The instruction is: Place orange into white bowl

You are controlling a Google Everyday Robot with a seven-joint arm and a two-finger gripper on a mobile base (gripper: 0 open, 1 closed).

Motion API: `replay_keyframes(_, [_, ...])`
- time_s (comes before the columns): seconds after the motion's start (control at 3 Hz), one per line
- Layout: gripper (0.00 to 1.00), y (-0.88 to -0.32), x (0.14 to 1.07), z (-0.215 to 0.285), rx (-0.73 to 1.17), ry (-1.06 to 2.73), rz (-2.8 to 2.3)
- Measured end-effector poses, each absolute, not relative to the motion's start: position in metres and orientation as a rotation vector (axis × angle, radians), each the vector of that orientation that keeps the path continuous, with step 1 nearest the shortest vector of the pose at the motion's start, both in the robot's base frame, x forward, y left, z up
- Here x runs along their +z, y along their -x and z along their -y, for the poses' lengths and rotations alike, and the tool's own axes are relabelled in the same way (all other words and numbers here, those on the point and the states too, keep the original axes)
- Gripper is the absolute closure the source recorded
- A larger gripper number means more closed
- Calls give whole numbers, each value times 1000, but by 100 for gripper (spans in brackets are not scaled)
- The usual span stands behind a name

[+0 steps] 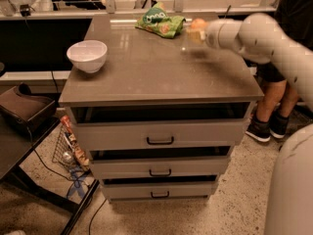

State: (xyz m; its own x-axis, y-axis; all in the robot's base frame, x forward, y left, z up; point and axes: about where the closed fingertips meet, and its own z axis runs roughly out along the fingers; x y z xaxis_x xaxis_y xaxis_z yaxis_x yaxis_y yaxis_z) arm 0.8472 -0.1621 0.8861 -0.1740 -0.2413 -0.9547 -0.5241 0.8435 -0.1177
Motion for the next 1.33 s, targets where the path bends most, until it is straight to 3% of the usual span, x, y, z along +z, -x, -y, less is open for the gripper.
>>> replay_keyframes(0.67, [100,-819,1036,134,143,743,-1650])
replay_keyframes(1.33, [100,-822,1028,104,217,771,-1628])
